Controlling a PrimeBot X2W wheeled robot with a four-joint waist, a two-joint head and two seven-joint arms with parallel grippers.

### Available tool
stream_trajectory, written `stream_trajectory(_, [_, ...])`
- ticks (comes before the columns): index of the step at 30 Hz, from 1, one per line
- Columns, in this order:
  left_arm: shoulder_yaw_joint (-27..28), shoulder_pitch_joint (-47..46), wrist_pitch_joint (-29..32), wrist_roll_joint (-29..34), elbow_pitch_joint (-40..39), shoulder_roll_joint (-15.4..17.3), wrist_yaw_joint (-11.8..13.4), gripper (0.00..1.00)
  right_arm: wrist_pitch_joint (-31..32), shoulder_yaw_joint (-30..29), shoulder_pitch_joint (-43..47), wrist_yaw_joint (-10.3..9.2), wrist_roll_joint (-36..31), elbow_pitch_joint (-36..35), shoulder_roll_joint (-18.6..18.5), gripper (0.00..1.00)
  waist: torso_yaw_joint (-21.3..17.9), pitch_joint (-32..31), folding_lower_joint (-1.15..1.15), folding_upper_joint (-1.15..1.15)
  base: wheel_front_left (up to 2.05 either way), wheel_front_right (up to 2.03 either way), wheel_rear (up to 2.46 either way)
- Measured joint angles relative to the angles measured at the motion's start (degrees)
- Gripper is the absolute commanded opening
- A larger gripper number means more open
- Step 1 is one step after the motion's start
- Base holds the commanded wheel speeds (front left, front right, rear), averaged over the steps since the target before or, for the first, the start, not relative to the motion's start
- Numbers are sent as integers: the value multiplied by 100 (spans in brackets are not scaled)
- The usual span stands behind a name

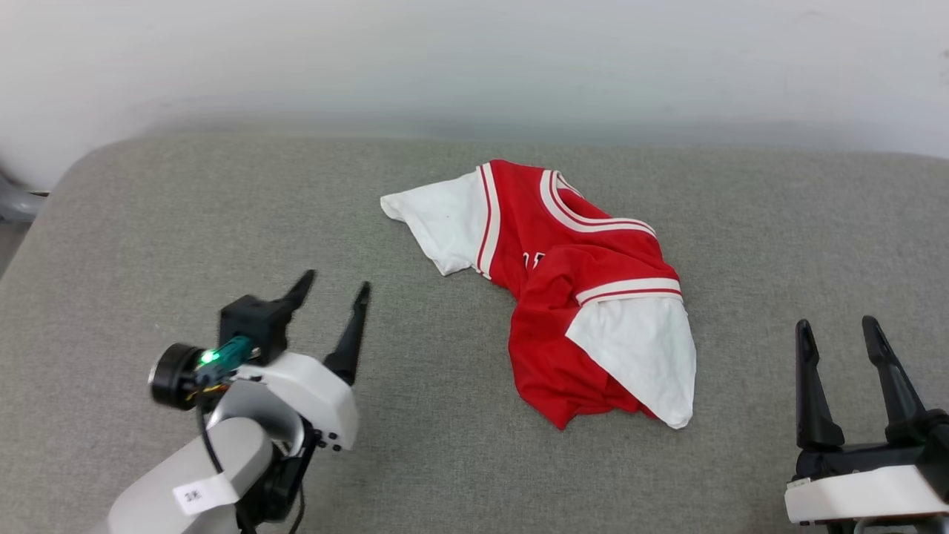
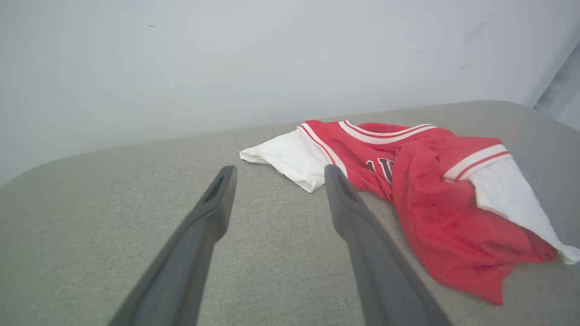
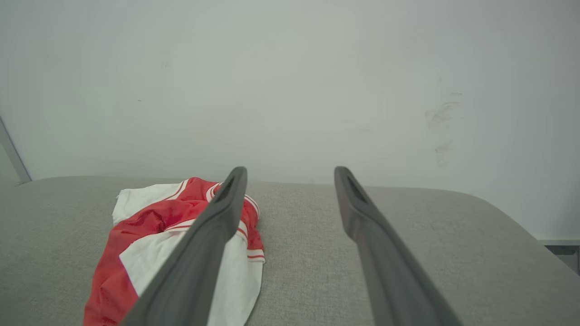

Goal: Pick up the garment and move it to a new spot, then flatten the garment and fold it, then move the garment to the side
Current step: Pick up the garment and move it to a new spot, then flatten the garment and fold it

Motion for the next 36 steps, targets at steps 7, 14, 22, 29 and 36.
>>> stream_trajectory(7, [1511, 1034, -23, 1156, -669, -192, 661, 100, 0, -14, 104, 0, 53, 110, 0, 100, 121, -159, 0, 0, 0, 0, 0])
stream_trajectory(14, [2757, 2281, -24, 2235, -1163, -700, 754, 100, 0, 12, 172, 0, 192, 219, 1, 100, 157, -280, 0, 0, 0, 0, 0])
stream_trajectory(22, [3713, 3195, -24, 3197, -1280, -1417, 181, 100, 0, 18, 301, 0, 353, 387, 1, 100, 166, -410, 0, 0, 0, 0, 0])
stream_trajectory(29, [4164, 3544, -23, 3807, -1112, -1827, -318, 100, 0, 62, 382, 0, 369, 461, 1, 100, 162, -491, 1, 0, 0, 0, 0])
stream_trajectory(36, [4442, 3672, -24, 4203, -1038, -2152, -739, 100, 0, 104, 414, 0, 366, 491, 1, 100, 145, -549, 0, 0, 0, 0, 0])
